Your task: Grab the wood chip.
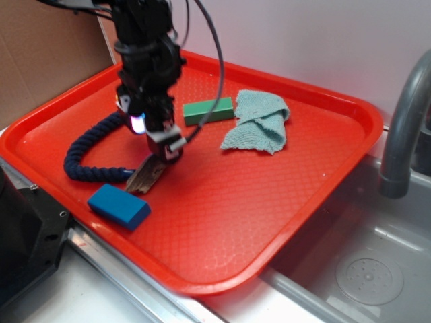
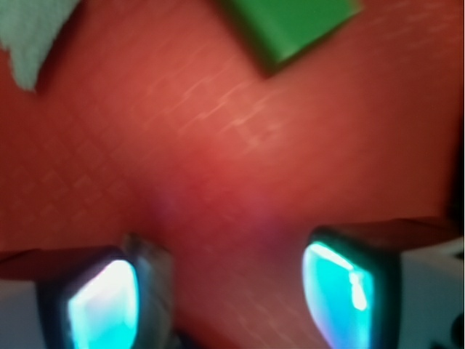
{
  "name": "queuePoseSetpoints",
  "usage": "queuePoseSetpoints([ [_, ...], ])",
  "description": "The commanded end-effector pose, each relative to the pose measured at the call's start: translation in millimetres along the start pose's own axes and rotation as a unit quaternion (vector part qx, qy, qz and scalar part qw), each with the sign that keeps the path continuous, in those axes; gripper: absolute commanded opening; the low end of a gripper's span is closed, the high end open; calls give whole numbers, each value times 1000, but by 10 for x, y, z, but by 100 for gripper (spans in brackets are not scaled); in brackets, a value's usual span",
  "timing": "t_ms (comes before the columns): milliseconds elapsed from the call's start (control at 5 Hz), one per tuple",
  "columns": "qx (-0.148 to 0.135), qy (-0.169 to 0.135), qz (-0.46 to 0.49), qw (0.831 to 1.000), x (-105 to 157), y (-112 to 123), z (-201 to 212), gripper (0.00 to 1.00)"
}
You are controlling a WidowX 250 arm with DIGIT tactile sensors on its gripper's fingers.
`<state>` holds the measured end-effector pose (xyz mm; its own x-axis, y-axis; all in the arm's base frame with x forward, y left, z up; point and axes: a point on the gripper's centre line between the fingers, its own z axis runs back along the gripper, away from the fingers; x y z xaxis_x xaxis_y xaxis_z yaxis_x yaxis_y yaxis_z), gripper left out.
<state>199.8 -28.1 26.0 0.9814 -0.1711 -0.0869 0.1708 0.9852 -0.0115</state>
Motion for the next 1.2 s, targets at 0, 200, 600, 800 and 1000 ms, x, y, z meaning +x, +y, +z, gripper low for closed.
queuePoseSetpoints([
  [0,10,-24,-3,1000,-139,-108,-45,100],
  [200,26,-23,-12,999,-174,-186,-94,78],
  [600,40,-16,-11,999,-189,-95,-117,0],
  [800,19,-34,-63,997,-158,62,297,0],
  [1000,14,-72,-61,995,-156,424,801,0],
])
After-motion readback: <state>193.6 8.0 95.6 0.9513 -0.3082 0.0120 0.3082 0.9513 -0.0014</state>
